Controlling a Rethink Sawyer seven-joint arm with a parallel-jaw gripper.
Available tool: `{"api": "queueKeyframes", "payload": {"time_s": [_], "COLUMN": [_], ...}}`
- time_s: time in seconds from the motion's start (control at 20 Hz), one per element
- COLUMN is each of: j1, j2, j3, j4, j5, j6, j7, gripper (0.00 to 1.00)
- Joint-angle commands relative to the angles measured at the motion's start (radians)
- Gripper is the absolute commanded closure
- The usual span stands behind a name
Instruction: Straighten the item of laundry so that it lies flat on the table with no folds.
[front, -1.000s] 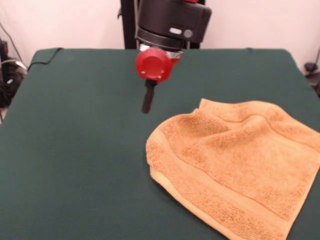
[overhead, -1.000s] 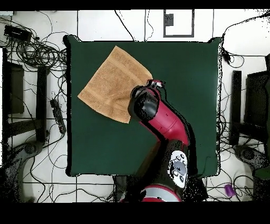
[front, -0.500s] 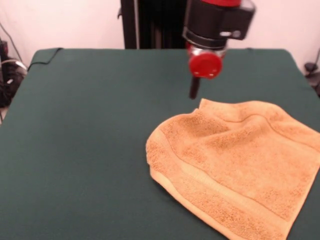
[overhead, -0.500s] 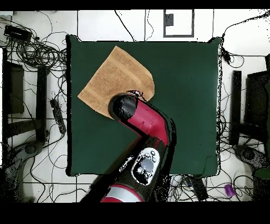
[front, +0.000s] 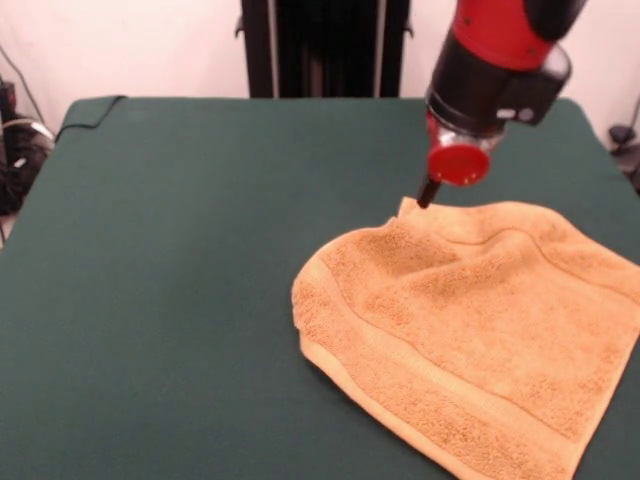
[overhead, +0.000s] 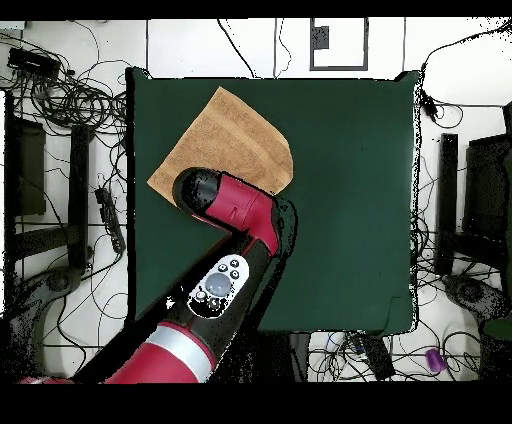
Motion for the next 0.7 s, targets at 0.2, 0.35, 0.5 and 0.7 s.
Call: {"api": "queueKeyframes", "payload": {"time_s": [0.2, 0.35, 0.5, 0.7], "j1": [-0.003, -0.005, -0.005, -0.021], "j2": [0.155, 0.168, 0.165, 0.158], "j3": [0.056, 0.059, 0.056, 0.066], "j4": [-0.080, -0.105, -0.121, -0.125], "j5": [0.056, 0.060, 0.066, 0.067], "j6": [-0.061, -0.077, -0.067, -0.056], "j7": [0.343, 0.353, 0.357, 0.330], "gripper": [1.00, 1.00, 1.00, 1.00]}}
